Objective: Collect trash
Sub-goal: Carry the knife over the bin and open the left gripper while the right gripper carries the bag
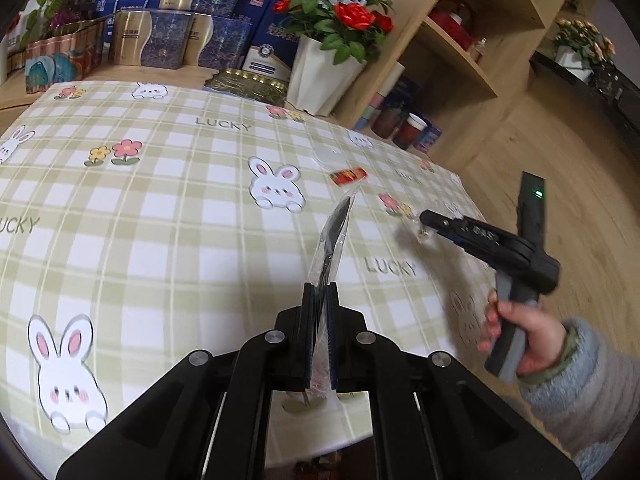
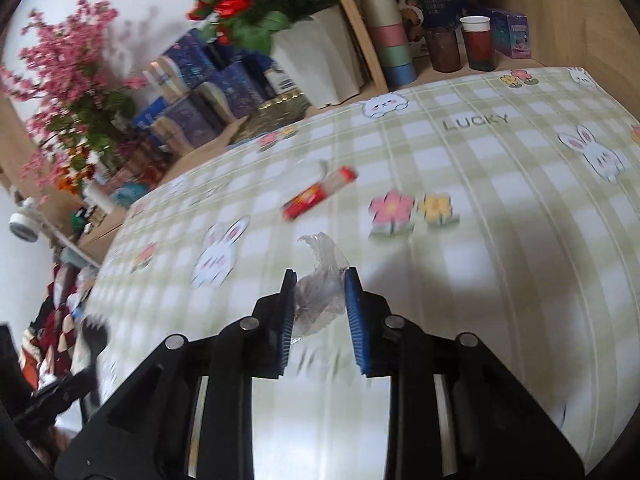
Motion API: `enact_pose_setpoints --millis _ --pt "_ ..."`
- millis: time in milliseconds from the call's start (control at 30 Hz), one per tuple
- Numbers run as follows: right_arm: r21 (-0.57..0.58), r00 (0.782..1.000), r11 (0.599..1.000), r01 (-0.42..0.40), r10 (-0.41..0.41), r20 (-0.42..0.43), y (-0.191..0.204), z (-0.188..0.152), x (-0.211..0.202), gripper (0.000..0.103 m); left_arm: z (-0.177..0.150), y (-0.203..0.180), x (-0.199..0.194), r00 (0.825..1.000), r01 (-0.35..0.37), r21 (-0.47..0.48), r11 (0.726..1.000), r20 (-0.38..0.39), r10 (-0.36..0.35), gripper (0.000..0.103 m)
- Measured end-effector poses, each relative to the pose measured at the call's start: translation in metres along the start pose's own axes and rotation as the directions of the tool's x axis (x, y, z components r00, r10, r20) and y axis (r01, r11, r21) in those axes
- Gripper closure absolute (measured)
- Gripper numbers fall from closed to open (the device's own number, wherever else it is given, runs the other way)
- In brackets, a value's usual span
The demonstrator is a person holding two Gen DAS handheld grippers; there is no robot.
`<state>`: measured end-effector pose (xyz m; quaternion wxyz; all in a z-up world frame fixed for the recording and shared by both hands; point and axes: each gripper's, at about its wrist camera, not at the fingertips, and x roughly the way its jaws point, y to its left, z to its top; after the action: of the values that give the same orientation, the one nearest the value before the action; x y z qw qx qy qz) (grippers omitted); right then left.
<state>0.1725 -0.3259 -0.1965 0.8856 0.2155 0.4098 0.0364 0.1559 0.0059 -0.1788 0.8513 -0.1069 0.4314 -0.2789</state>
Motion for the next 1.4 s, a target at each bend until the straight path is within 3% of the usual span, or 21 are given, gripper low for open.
enact_pose_setpoints --millis 300,433,667,867,1400 --pt "0.051 0.999 0.998 -0.044 0.045 -0.012 0.014 -0.078 -0.077 0.076 -0.038 -0.03 -0.023 0.999 0.025 0.027 0.999 -0.046 -0.024 0.097" --pt "-0.012 0.998 0.999 -0.039 0.038 -0.043 0.028 -0.097 -0.096 0.076 -0.059 -0.05 -0.032 0.997 0.042 0.066 0.997 -0.066 -0.037 0.097" --pt "-0.042 0.998 0.997 -0.067 0.066 -0.025 0.041 -0.114 -0.129 0.076 -0.1 -0.066 -0.048 0.993 0.063 0.035 0.997 -0.106 -0.059 0.097" --pt "-0.06 0.997 0.996 -0.071 0.069 -0.034 0.047 -0.125 -0.14 0.076 -0.128 -0.068 -0.049 0.984 0.024 0.035 0.999 -0.177 -0.018 0.097" --pt "-0.107 0.997 0.992 -0.062 0.058 -0.044 0.05 -0.147 -0.158 0.076 -0.157 -0.062 -0.039 0.955 -0.05 0.032 0.998 -0.291 0.057 0.096"
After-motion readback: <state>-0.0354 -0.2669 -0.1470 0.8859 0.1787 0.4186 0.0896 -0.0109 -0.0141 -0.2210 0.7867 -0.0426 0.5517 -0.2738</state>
